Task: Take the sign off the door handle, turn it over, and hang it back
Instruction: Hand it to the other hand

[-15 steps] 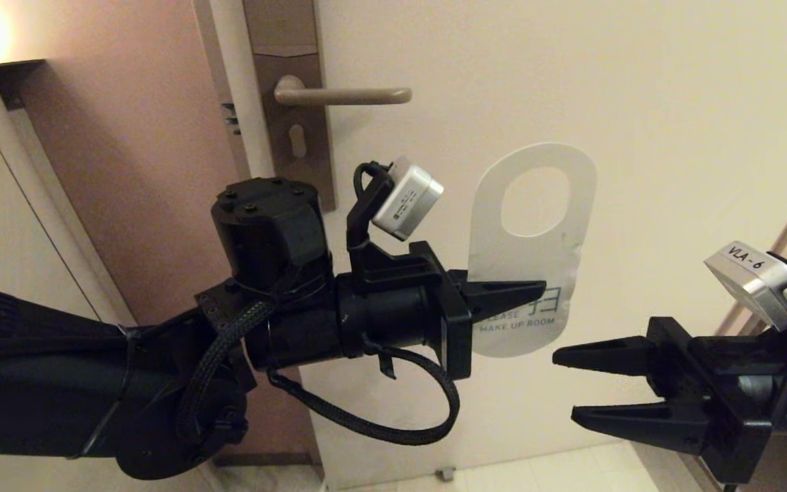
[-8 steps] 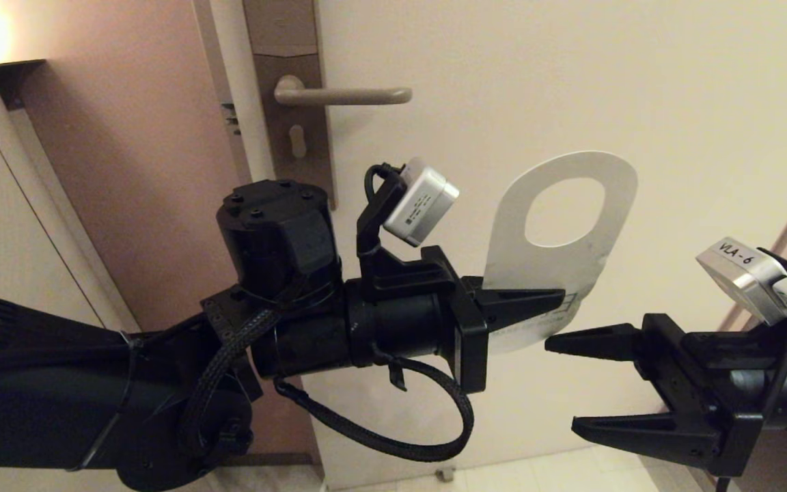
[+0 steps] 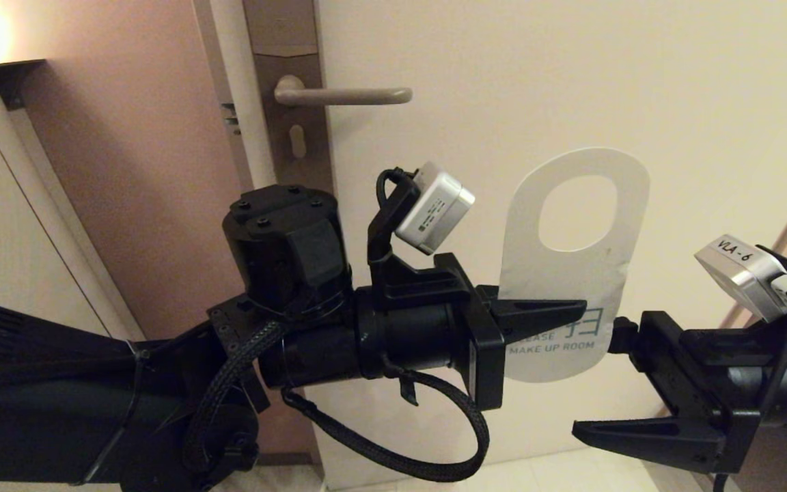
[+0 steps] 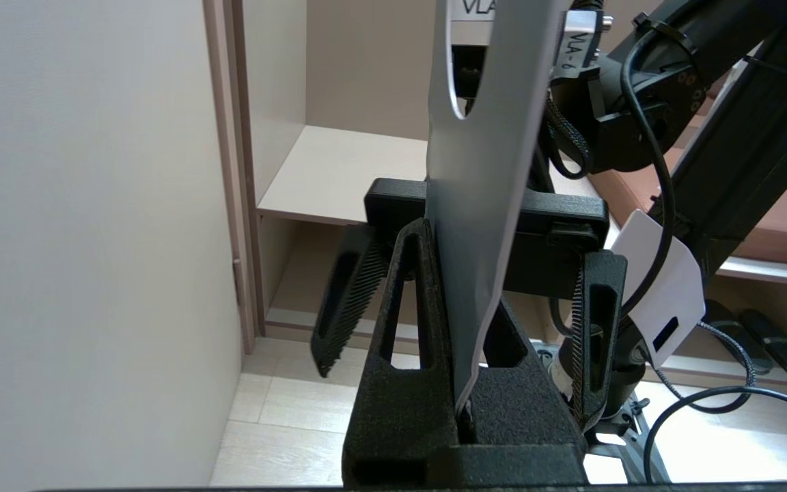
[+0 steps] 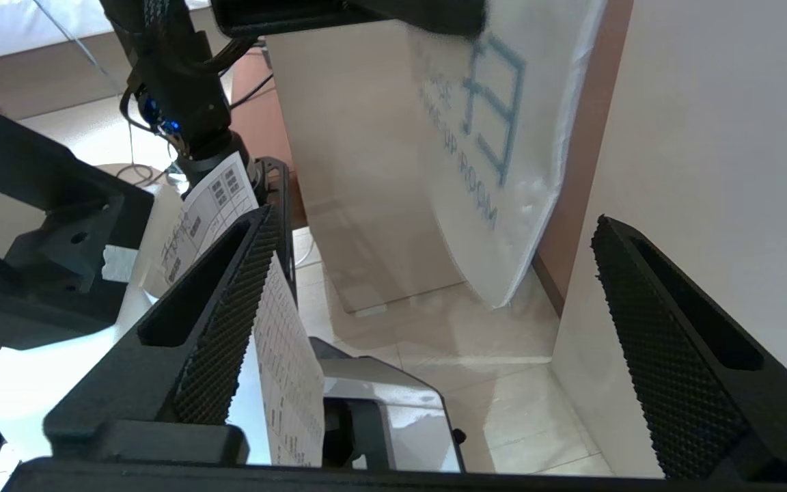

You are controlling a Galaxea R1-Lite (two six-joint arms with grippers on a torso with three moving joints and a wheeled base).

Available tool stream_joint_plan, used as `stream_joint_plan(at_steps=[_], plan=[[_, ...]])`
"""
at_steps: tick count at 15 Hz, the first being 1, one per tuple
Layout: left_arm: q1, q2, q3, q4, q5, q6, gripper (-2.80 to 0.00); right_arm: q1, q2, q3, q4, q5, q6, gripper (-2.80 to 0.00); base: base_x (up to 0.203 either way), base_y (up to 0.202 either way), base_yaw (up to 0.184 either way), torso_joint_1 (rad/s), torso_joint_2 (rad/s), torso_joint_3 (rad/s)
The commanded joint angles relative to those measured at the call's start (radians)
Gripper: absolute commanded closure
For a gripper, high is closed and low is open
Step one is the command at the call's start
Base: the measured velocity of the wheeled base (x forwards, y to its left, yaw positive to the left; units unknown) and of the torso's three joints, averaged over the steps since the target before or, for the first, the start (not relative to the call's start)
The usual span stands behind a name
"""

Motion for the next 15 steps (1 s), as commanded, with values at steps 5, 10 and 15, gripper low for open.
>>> stream_joint_plan(at_steps=[5, 10, 15], plan=[[-0.011, 0.005, -0.001, -0.007, -0.002, -0.001, 0.00, 0.011, -0.003, -0.028, -0.004, 0.007, 0.005, -2.80, 0.000, 0.000, 0.000, 0.000, 0.00, 0.000], [-0.013, 0.031, -0.012, -0.025, -0.002, -0.002, 0.00, 0.034, -0.004, -0.049, -0.003, 0.007, 0.009, -2.80, 0.000, 0.000, 0.000, 0.000, 0.00, 0.000], [-0.019, 0.039, -0.018, -0.024, -0.002, -0.002, 0.00, 0.066, -0.007, -0.065, -0.002, 0.007, 0.011, -2.80, 0.000, 0.000, 0.000, 0.000, 0.00, 0.000]])
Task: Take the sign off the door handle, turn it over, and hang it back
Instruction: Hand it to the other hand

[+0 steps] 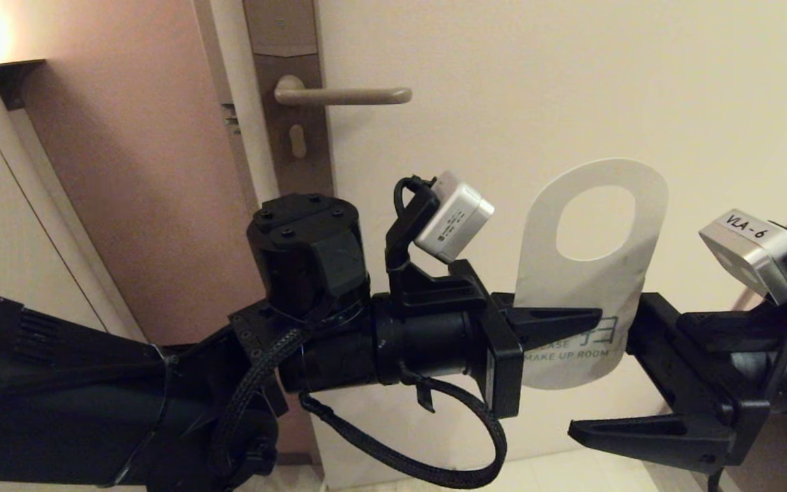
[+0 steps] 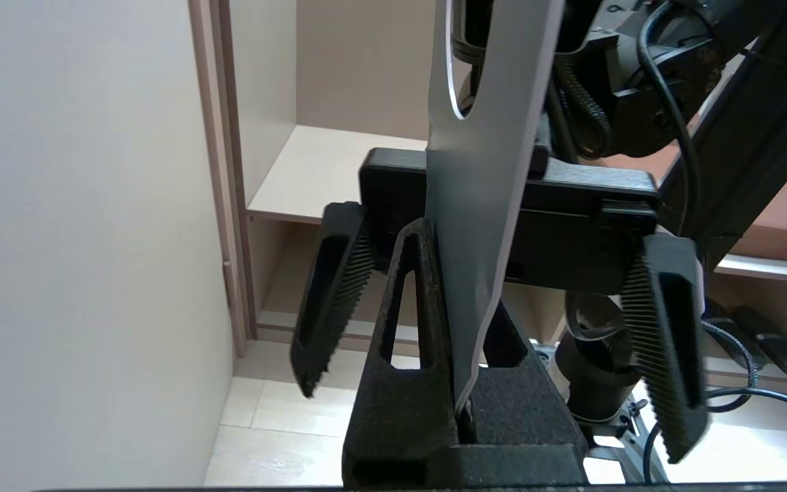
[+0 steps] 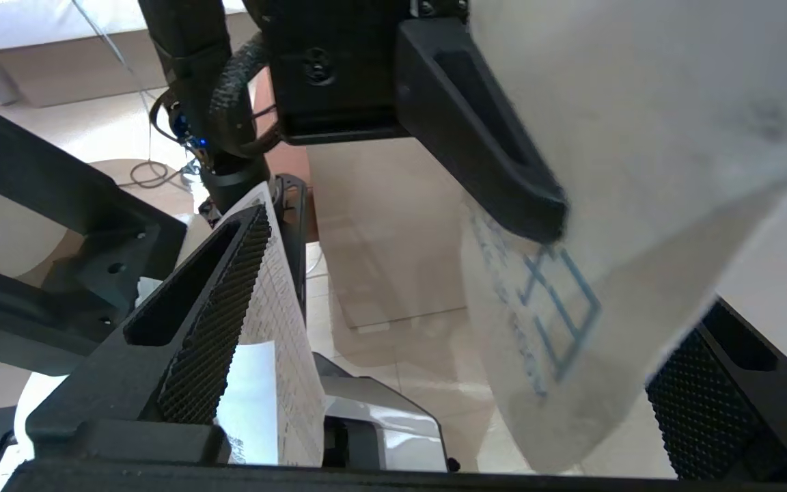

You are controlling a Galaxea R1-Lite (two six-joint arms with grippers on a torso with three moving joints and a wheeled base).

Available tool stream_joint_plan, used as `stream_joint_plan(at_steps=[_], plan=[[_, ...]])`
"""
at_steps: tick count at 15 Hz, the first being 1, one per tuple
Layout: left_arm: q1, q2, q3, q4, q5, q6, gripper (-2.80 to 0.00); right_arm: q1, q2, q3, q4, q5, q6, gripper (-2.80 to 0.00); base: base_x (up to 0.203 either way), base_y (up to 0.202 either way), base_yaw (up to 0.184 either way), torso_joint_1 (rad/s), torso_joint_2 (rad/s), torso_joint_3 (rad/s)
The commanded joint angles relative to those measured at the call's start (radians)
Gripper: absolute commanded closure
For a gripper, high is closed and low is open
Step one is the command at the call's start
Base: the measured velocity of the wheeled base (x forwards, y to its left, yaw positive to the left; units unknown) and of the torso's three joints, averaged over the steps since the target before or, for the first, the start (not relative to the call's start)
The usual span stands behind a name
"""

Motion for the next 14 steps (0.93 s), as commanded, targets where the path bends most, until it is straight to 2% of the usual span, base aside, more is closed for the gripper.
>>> stream_joint_plan(at_steps=[1, 5, 14], plan=[[0.000, 0.006, -0.001, -0.005, -0.003, 0.000, 0.00, 0.005, -0.006, 0.002, -0.004, 0.006, -0.001, -2.80, 0.000, 0.000, 0.000, 0.000, 0.00, 0.000], [0.000, 0.015, -0.037, -0.005, -0.003, -0.001, 0.00, 0.011, -0.021, 0.027, -0.004, 0.006, -0.001, -2.80, 0.000, 0.000, 0.000, 0.000, 0.00, 0.000], [-0.017, 0.022, -0.036, -0.006, -0.002, -0.003, 0.00, 0.011, -0.021, 0.028, -0.004, 0.006, -0.001, -2.80, 0.000, 0.000, 0.000, 0.000, 0.00, 0.000]])
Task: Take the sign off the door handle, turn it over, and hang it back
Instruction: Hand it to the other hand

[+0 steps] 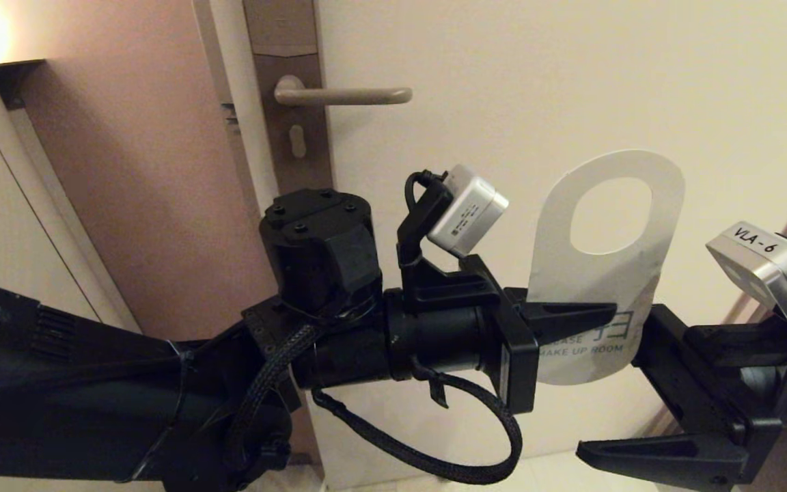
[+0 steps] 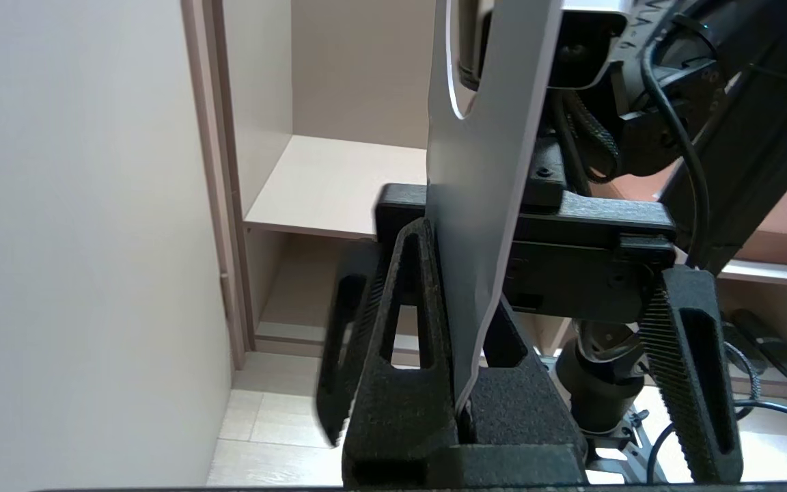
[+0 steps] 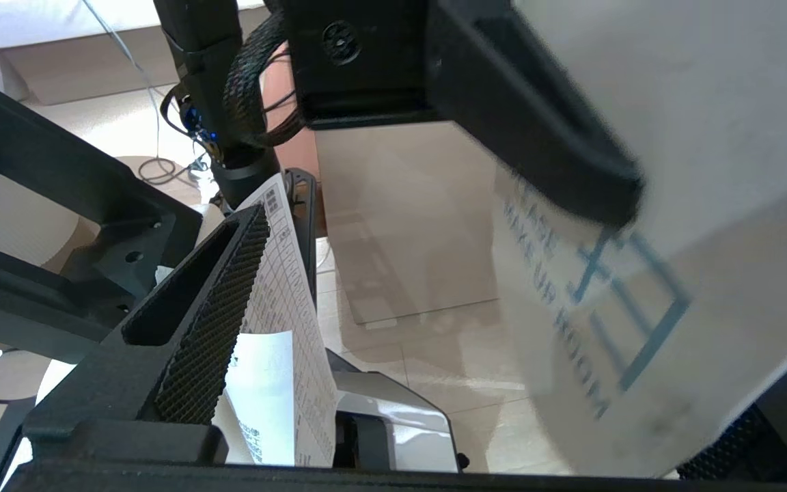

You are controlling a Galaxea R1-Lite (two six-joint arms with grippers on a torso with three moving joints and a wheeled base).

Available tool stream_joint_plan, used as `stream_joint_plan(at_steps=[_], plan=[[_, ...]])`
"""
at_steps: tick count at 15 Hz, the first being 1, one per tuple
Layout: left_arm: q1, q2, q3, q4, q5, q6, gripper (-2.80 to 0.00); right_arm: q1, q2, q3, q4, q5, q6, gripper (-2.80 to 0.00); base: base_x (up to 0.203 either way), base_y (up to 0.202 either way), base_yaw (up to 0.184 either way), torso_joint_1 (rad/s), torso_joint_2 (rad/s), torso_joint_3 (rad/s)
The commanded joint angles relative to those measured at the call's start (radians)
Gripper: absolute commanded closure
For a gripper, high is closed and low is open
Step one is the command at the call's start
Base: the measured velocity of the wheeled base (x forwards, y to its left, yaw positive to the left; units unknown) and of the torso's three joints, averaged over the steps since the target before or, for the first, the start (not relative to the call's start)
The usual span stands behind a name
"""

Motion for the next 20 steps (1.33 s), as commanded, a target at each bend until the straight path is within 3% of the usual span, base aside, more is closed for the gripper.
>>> stream_joint_plan(at_steps=[1, 13, 14, 20], plan=[[-0.006, 0.003, -0.001, -0.006, -0.002, -0.001, 0.00, 0.001, 0.001, -0.003, -0.004, 0.006, -0.001, -2.80, 0.000, 0.000, 0.000, 0.000, 0.00, 0.000], [-0.015, 0.011, 0.001, -0.006, -0.002, 0.000, 0.00, -0.001, 0.003, -0.003, -0.004, 0.005, -0.003, -2.80, 0.000, 0.000, 0.000, 0.000, 0.00, 0.000], [-0.016, 0.010, 0.002, -0.006, -0.002, 0.000, 0.00, -0.001, 0.004, -0.002, -0.004, 0.005, -0.003, 0.00, 0.000, 0.000, 0.000, 0.000, 0.00, 0.000], [-0.017, 0.008, 0.006, -0.006, -0.001, -0.001, 0.00, -0.001, 0.005, 0.001, -0.004, 0.005, -0.004, 0.00, 0.000, 0.000, 0.000, 0.000, 0.00, 0.000]])
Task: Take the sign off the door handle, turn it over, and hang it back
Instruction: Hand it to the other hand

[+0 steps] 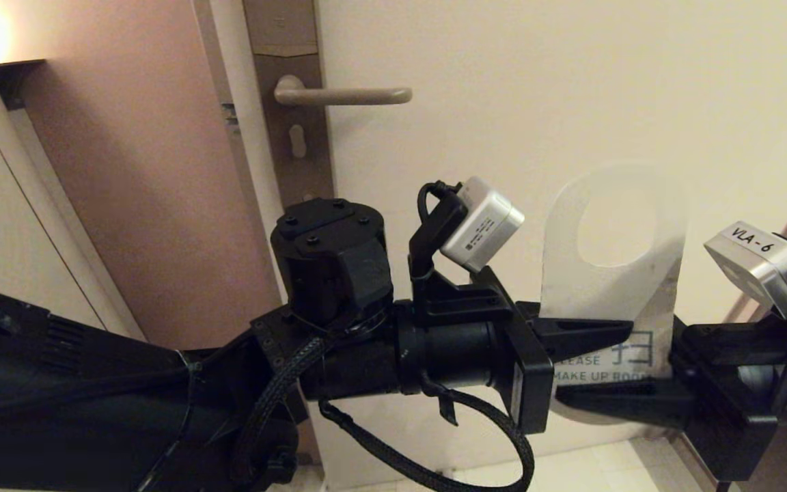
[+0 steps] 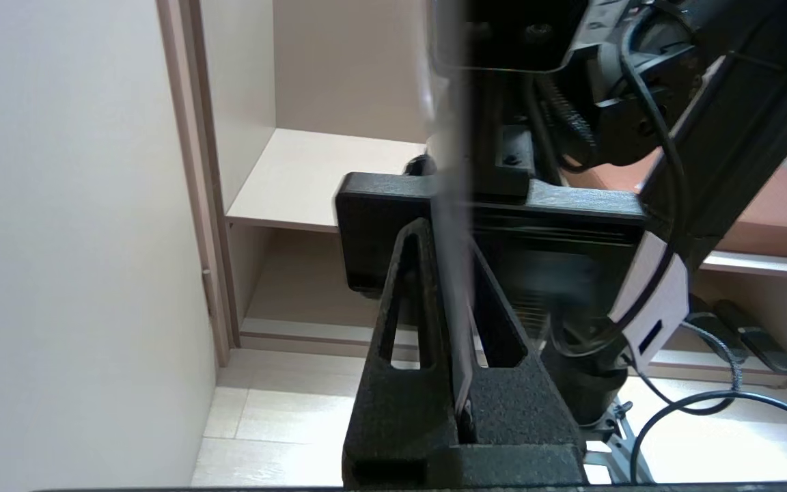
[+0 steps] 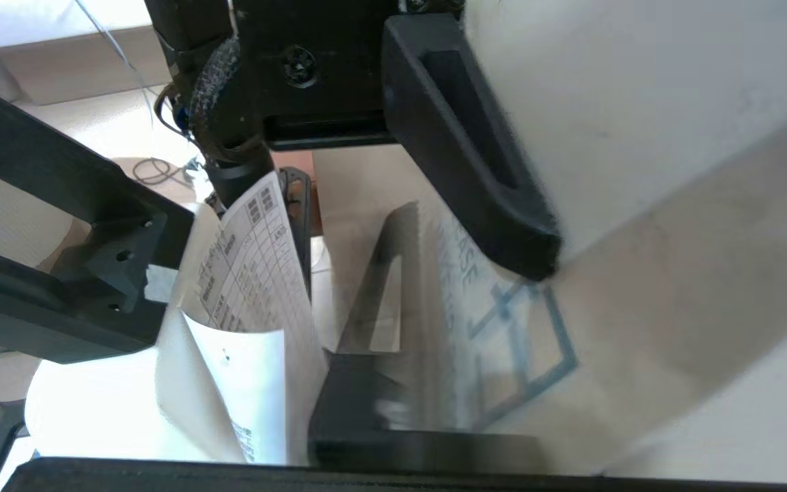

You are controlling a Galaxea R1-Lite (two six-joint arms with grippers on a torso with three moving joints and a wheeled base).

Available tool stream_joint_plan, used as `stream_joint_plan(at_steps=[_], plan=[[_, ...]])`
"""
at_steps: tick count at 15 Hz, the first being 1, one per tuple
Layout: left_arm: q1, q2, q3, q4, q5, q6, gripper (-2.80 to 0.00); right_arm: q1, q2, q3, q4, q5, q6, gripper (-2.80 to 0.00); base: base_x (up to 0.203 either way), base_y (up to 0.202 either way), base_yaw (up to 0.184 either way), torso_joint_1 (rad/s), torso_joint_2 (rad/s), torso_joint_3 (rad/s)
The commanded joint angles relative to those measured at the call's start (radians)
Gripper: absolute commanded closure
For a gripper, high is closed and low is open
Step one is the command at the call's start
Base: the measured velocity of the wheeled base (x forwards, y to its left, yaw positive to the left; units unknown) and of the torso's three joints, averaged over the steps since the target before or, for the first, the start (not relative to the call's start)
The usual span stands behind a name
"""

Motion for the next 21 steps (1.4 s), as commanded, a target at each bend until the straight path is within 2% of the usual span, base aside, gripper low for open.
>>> stream_joint_plan(at_steps=[1, 8, 9, 16, 21], plan=[[0.000, 0.001, 0.001, -0.005, -0.001, -0.001, 0.00, 0.000, 0.001, 0.002, -0.004, 0.007, -0.001, 0.00, 0.000, 0.000, 0.000, 0.000, 0.00, 0.000], [0.001, 0.003, 0.003, -0.005, 0.000, 0.008, 0.00, 0.000, 0.003, 0.010, -0.004, 0.007, -0.001, 0.00, 0.000, 0.000, 0.000, 0.000, 0.00, 0.000], [0.000, 0.002, 0.004, -0.005, 0.000, 0.008, -2.80, 0.000, 0.001, 0.013, -0.004, 0.007, -0.001, 0.00, 0.000, 0.000, 0.000, 0.000, 0.00, 0.000], [0.001, -0.002, 0.008, -0.005, 0.000, 0.000, -2.80, -0.001, -0.003, 0.022, -0.004, 0.007, -0.003, 0.00, 0.000, 0.000, 0.000, 0.000, 0.00, 0.000], [0.004, -0.040, 0.089, -0.006, 0.022, 0.006, -2.80, -0.018, -0.018, 0.032, -0.004, 0.005, -0.003, 0.00, 0.000, 0.000, 0.000, 0.000, 0.00, 0.000]])
